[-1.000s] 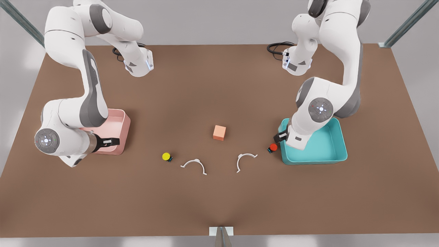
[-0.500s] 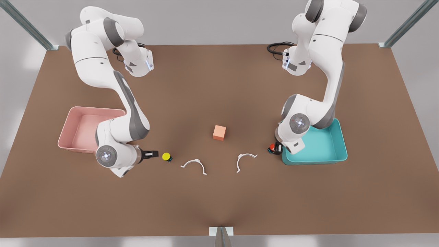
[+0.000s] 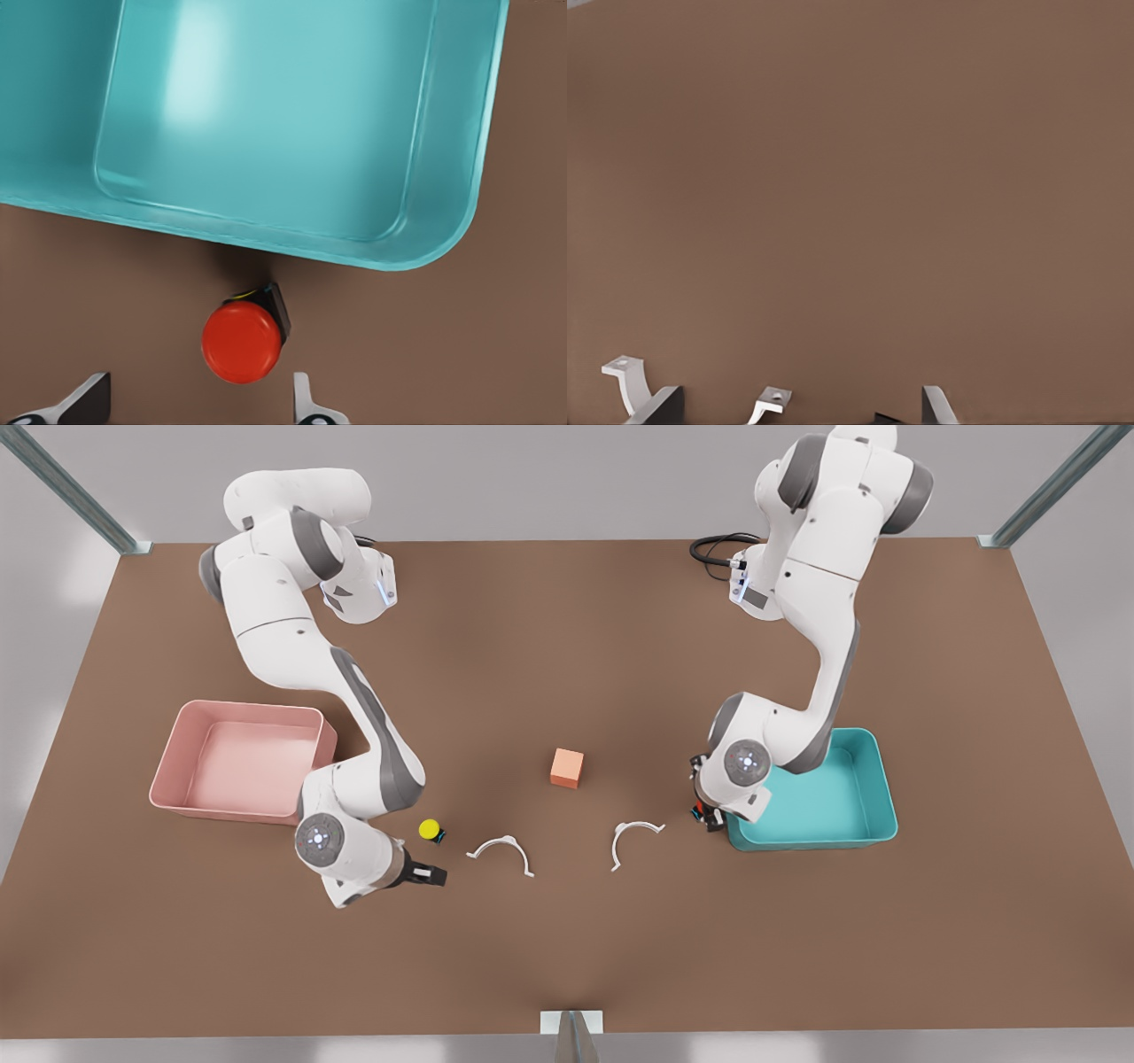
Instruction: Place the red button in the blue storage box with the left arm, and place the yellow button in the pink storage box with the right arm
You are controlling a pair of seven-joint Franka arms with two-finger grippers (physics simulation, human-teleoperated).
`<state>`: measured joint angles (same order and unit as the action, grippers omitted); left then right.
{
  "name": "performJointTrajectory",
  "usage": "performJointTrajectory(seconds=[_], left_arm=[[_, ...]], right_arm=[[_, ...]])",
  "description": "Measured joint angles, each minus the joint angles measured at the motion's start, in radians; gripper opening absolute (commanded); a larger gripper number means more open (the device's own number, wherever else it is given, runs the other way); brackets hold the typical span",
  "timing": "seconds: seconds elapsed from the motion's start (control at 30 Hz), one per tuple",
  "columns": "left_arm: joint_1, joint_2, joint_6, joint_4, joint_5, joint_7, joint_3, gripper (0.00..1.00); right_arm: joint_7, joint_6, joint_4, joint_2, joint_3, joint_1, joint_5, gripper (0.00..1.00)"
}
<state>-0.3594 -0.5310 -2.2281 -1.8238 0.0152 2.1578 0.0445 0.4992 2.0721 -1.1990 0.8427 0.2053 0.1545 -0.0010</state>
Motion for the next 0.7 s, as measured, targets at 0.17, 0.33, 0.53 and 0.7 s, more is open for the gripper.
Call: performJointTrajectory(seconds=[0.17,0.33,0.53,0.7], left_arm=[[0.003,-0.016,-0.038,-0.009,-0.003,0.075,0.000,1.00],[0.005,-0.029,-0.061,-0.010,-0.004,0.130,-0.007,1.00],[0.013,-0.041,-0.082,-0.008,-0.004,0.176,-0.015,1.00],[0.011,-0.049,-0.091,-0.005,-0.013,0.203,-0.017,0.61]], right_arm=[[0.092,0.012,-0.036,-0.001,-0.001,0.002,-0.042,1.00],[0.164,0.005,-0.058,0.001,-0.004,0.000,-0.060,1.00],[0.229,-0.001,-0.120,-0.001,-0.006,0.003,-0.082,1.00],[0.267,0.035,-0.291,-0.088,0.001,0.001,-0.086,1.00]])
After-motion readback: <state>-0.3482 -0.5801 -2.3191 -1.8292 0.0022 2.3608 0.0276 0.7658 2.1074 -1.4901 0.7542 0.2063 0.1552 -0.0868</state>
